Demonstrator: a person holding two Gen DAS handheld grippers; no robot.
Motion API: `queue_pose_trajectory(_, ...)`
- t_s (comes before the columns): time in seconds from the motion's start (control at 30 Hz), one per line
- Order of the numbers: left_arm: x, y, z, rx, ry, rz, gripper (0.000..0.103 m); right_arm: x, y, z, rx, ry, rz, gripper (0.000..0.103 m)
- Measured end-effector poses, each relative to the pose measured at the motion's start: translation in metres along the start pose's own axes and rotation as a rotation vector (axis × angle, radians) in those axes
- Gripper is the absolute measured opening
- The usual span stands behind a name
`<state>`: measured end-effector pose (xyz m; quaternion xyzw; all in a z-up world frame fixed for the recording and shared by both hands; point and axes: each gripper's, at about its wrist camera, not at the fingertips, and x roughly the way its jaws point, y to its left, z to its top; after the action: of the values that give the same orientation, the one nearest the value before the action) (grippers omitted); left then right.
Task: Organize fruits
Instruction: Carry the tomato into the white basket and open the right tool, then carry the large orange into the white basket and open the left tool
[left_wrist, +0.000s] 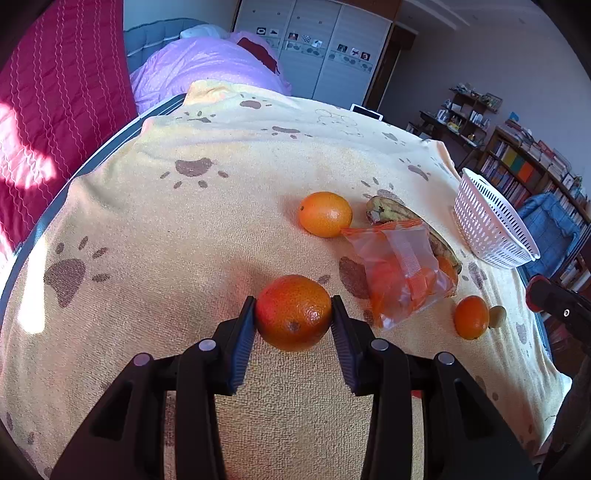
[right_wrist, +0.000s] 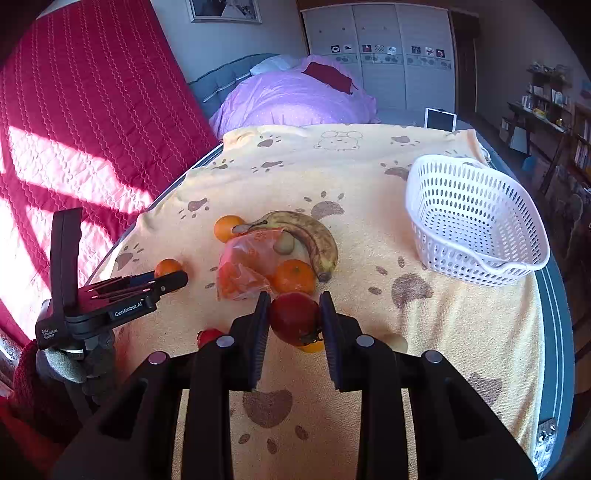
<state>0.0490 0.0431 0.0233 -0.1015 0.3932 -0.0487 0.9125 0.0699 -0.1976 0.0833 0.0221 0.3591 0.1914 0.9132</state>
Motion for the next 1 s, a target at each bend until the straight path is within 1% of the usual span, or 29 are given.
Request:
queue_pose_trajectory(0.17, 0.000, -0.003, 0.001, 0.010, 0.000, 0.018, 0.040, -0.010, -0.045, 0.022, 0.081, -0.071, -0.079, 0.028)
queue_pose_trajectory(0.3, 0.001, -0.004, 0.001, 0.014, 0.003, 0.035, 0.040, -0.007, -0.082, 0.035, 0.150, -0.100, -0.138, 0.028)
queue_pose_trajectory(0.37, 0.002, -0.004, 0.001, 0.016, 0.004, 0.042, 0.040, -0.002, -0.099, 0.042, 0.176, -0.103, -0.163, 0.028)
queue_pose_trajectory(0.47, 0.002, -0.005, 0.003, 0.016, 0.007, 0.053, 0.040, 0.008, -0.118, 0.045, 0.199, -0.095, -0.193, 0.028)
queue_pose_trajectory(0.63, -0.002, -0.007, 0.007, 0.013, -0.001, 0.066, 0.040, 0.027, -0.141, 0.046, 0.241, -0.072, -0.214, 0.028)
queue_pose_trajectory(0.67, -0.003, -0.008, 0.009, 0.013, -0.003, 0.065, 0.040, 0.029, -0.142, 0.045, 0.249, -0.071, -0.218, 0.029)
queue_pose_trajectory(0.73, -0.006, -0.012, 0.011, 0.018, -0.010, 0.063, 0.040, 0.028, -0.146, 0.044, 0.264, -0.085, -0.216, 0.045)
queue_pose_trajectory(0.8, -0.009, -0.017, 0.014, 0.029, -0.020, 0.060, 0.040, 0.024, -0.145, 0.042, 0.269, -0.110, -0.218, 0.050)
queue_pose_trajectory(1.0, -0.017, -0.041, 0.028, 0.078, -0.050, 0.041, 0.040, 0.001, -0.149, 0.035, 0.299, -0.186, -0.216, 0.050)
